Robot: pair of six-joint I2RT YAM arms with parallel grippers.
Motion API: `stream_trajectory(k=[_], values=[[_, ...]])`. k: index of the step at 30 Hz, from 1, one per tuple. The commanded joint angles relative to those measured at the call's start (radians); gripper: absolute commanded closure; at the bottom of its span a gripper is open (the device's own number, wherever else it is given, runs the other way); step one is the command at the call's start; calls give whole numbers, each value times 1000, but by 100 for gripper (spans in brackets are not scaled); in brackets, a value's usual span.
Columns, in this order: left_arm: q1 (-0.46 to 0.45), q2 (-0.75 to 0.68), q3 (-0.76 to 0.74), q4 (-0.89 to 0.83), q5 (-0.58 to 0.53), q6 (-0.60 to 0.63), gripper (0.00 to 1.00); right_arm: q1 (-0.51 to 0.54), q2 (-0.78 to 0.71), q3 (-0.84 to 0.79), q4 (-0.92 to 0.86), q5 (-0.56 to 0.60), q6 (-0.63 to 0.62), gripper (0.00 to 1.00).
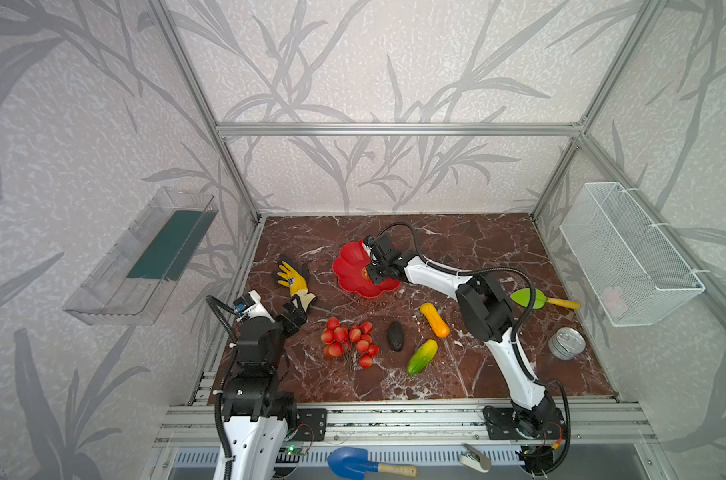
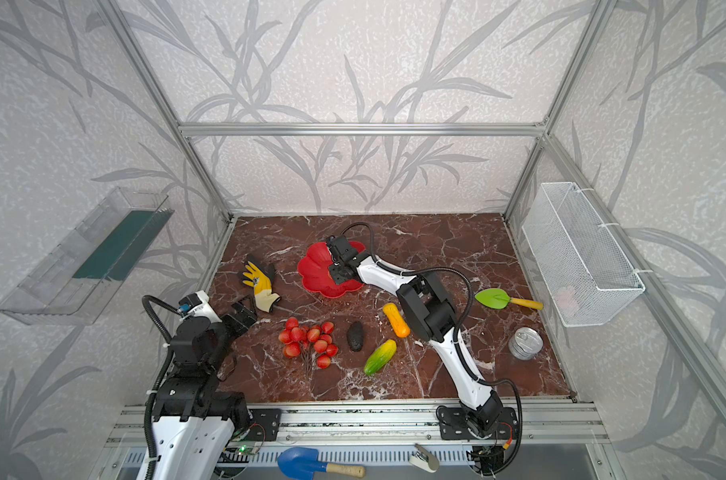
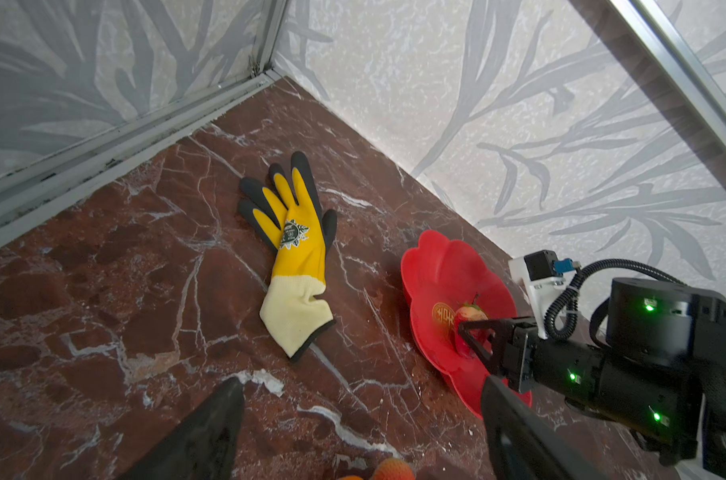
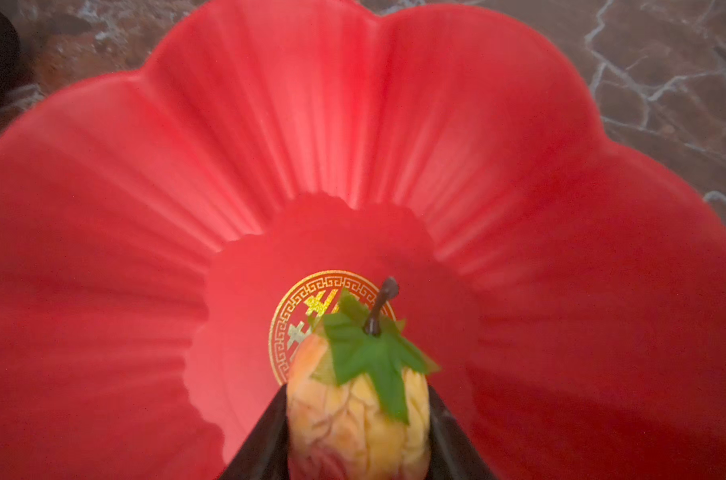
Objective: Place and organize the fake fruits in the fruit bowl
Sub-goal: 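Carry the pear into the red bowl and release it with the right gripper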
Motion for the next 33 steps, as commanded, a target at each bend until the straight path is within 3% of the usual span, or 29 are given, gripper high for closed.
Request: stream_trajectory(k=[1,5,10,12,14,17,20,27,33], values=[[-3,17,44,-73,85,-32,13,-1,17,51,-64,-4,-17,42],[-3,82,63,-86,189,-28,18,-4,-54,38,-35,-17,-11,22],[-31,186,100,-110,271,-50,24,-27,-263,-108,107,-32,23,10],[-102,202,74,-32,292,-108,26,-38,-349,-200,179,-32,37,4],[-231,217,72,-6,202,-132,27,-52,-429,-293,234,-36,57,0],[-400,250,101,-49,40,-120,27,-69,-521,-424,292,-50,94,1],[-505,265,119,-119,-29,-127,29,-86,-600,-539,321,-56,122,1],[-713,173,59,-319,-114,-222,35,-128,-748,-733,351,-70,157,1],[-789,102,-26,-333,-64,-268,36,-153,-805,-800,342,-61,167,1]])
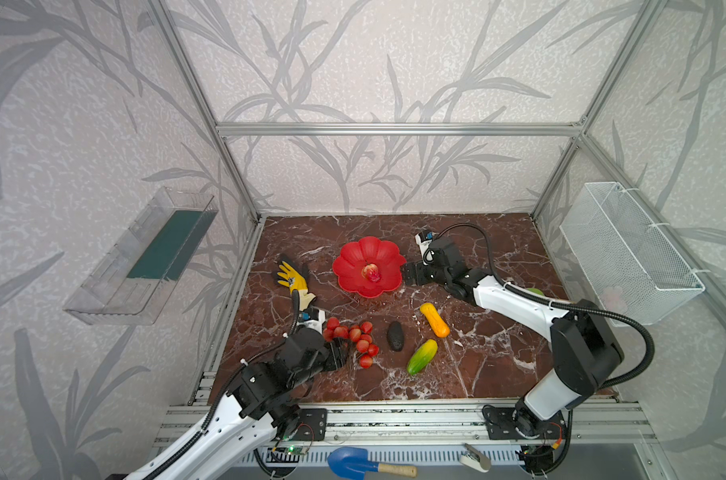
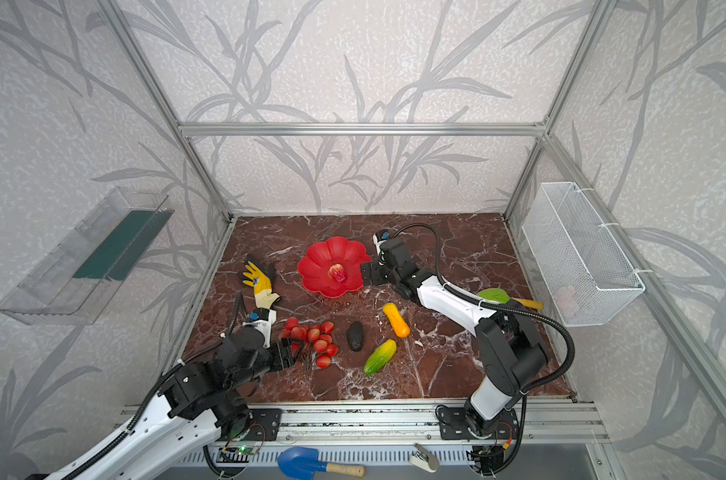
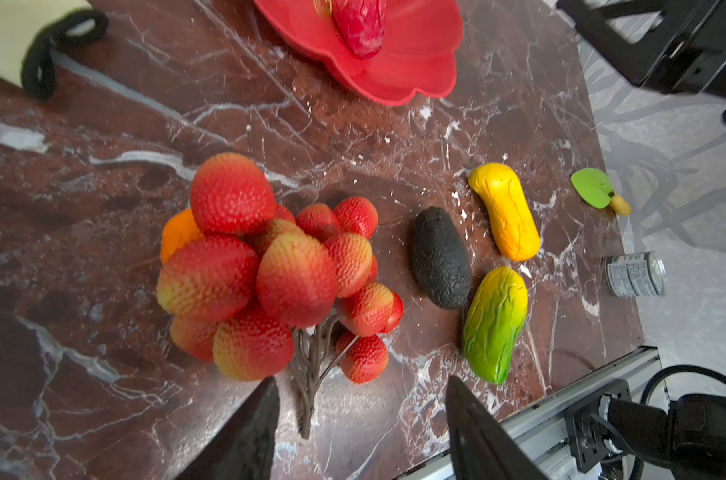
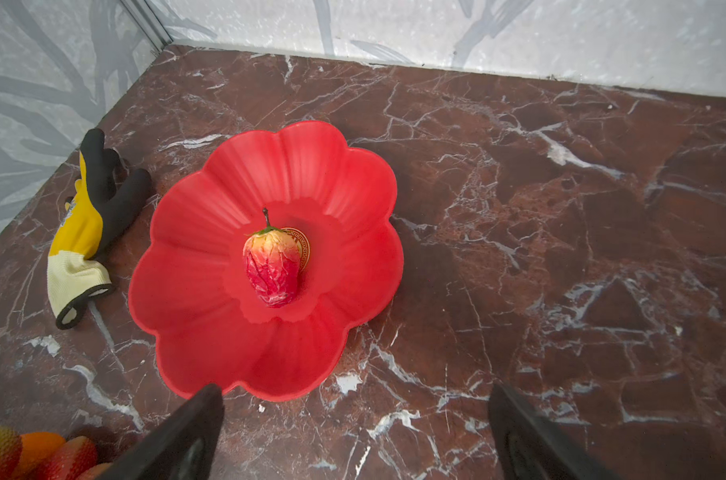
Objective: Place and organize the fake fruits in the fruit bowl
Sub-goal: 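Carry the pear into the red bowl and release it with the right gripper, then grasp the strawberry bunch with the left gripper while the right gripper withdraws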
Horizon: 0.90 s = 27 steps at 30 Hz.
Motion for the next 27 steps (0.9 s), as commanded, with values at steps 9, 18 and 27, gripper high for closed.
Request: stream_trajectory(k=[9,18,27], values=[[-71,211,-115,202,61,-42,36,-18,-96,-73,42,-15,60,1],[-79,329,-153,271,43,-41,45,-24,-125,-112,45,-8,65,1],[-78,375,-185,352,10,-52,52,-29,-122,-129,52,-13,76,1]])
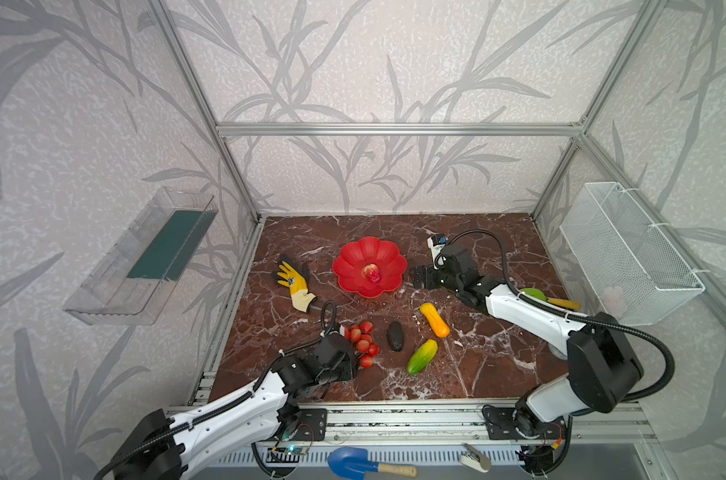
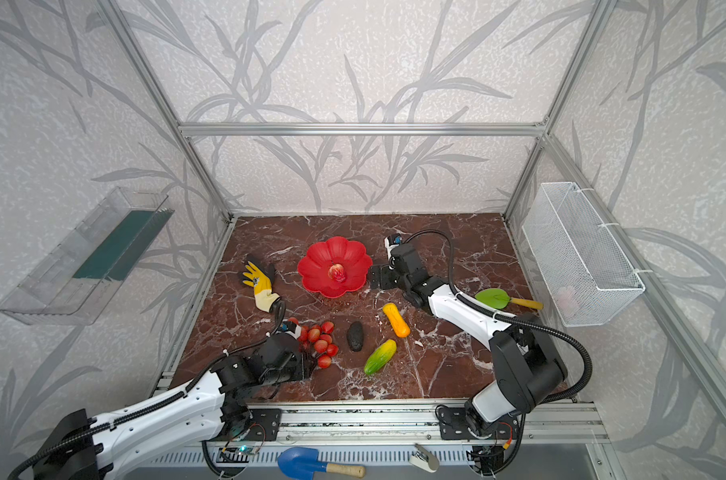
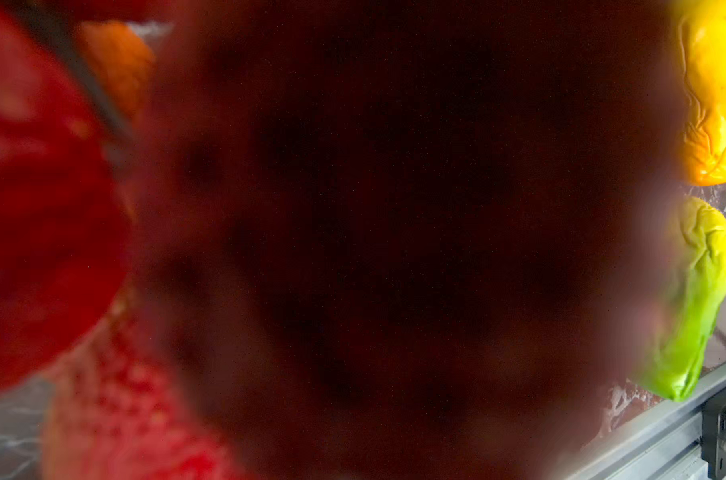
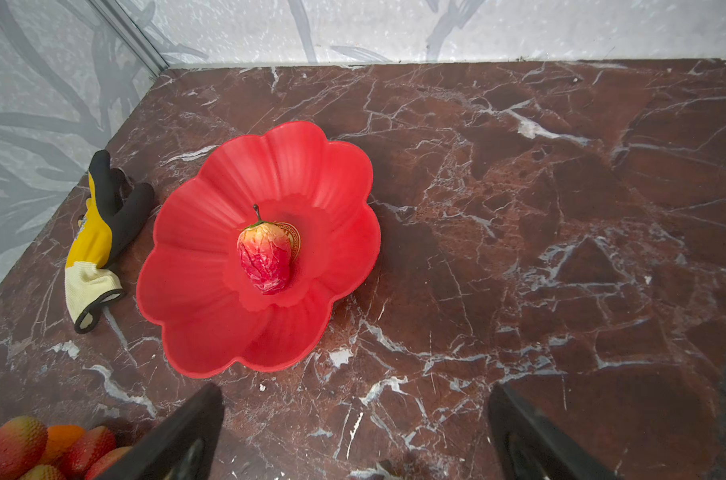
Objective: Place and organize the fake fruits in the fruit bowl
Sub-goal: 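Grasp the strawberry bunch with the left gripper while the right gripper withdraws, then lower the strawberry bunch into the red bowl and open the left gripper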
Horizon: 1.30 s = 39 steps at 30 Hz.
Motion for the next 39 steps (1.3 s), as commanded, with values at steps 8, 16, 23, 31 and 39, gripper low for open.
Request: stream_trajectory(k=[8,16,23,31,39], values=[[-3,8,-24,60,-76,-18,72,-12,-12,-25,33,-14,26,1],[-3,-54,-29,88,-125,-32,95,-13,-11,-42,41,-16,35,1],[-1,-225,-9,12,-164,-31,100,-22,-13,-53,44,-22,38,1],[1,-339,173,-121,-223,101,100,-28,-35,-65,35,-17,30,1],[68,-68,437,-39,-249,379,100,-36,-88,-94,-12,-6,2,1]])
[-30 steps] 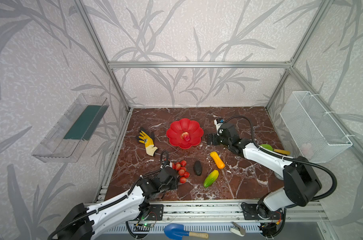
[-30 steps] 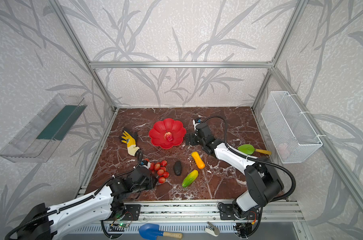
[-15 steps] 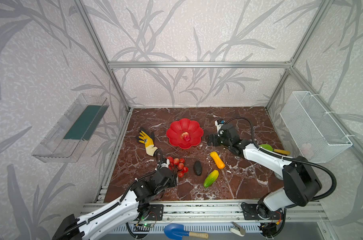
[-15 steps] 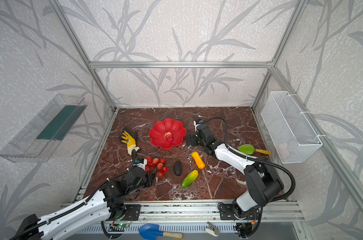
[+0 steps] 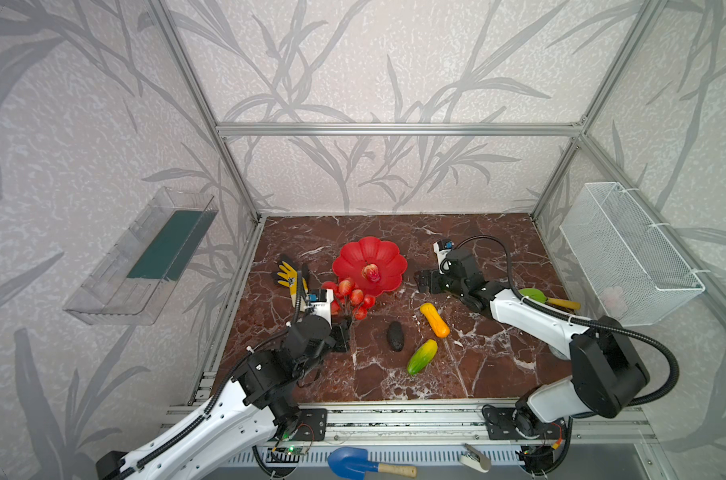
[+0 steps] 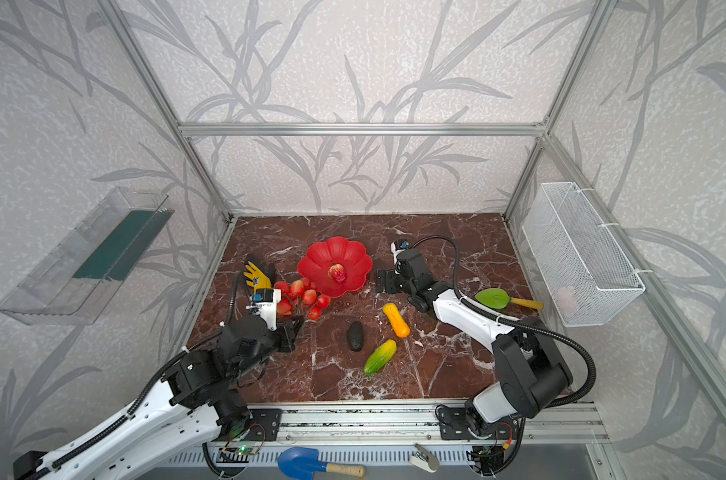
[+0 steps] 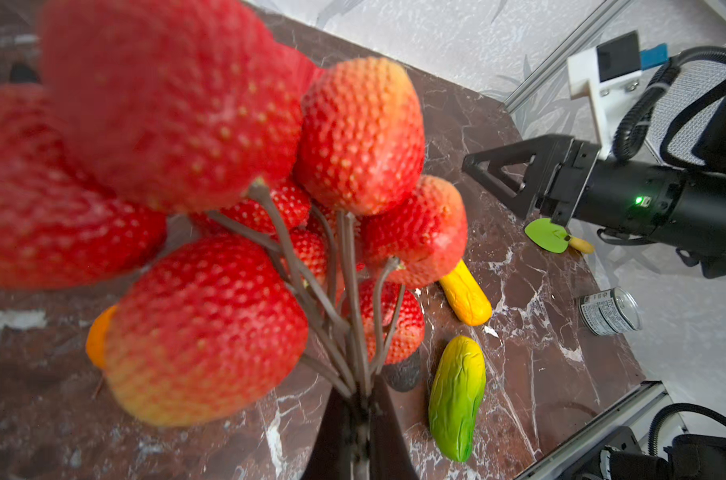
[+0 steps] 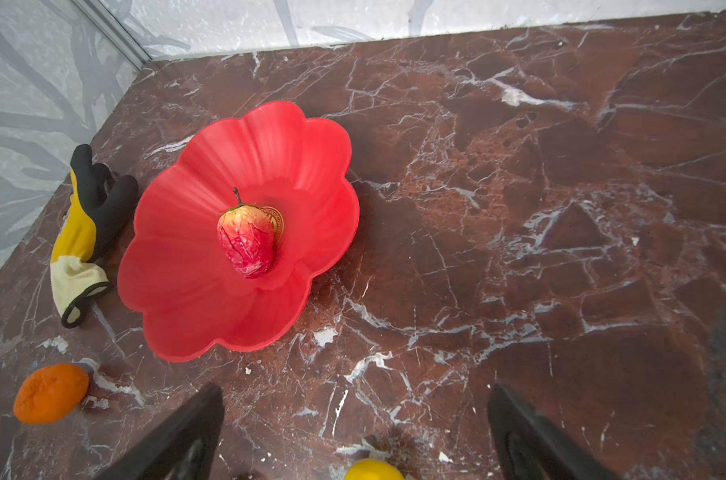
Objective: Place and organize the fake fruits in the fruit bowl
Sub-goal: 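Lower the strawberry bunch into the red bowl and open the left gripper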
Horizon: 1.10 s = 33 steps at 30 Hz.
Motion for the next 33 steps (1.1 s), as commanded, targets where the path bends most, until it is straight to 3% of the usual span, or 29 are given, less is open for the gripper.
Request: stream_trajectory(k=[1,6,12,18,27,29,32,33], values=[[65,123,96,82,-2,182,100,-6,-53,-24,-31,10,-19,1],[259,361,189,279,223,246,100,-7,-115,-80,-54,20,-21,1],[365,676,296,382,303,288,100,-8,-184,-138,-100,28,-29,1],[428,915,362,461,331,261,100,-7,-218,-176,-114,26,-31,1],[443,1076,393,502,377,209,99,-8,-197,-182,-124,7,-41,1],[443,1090,407,484,385,199,87,-7,-188,-181,-129,-8,-39,1],[443,1069,411,482,386,188,46,-7,-174,-183,-145,-45,-38,1],[444,1053,410,485,389,190,38,-7,-169,-184,-150,-58,-37,1]])
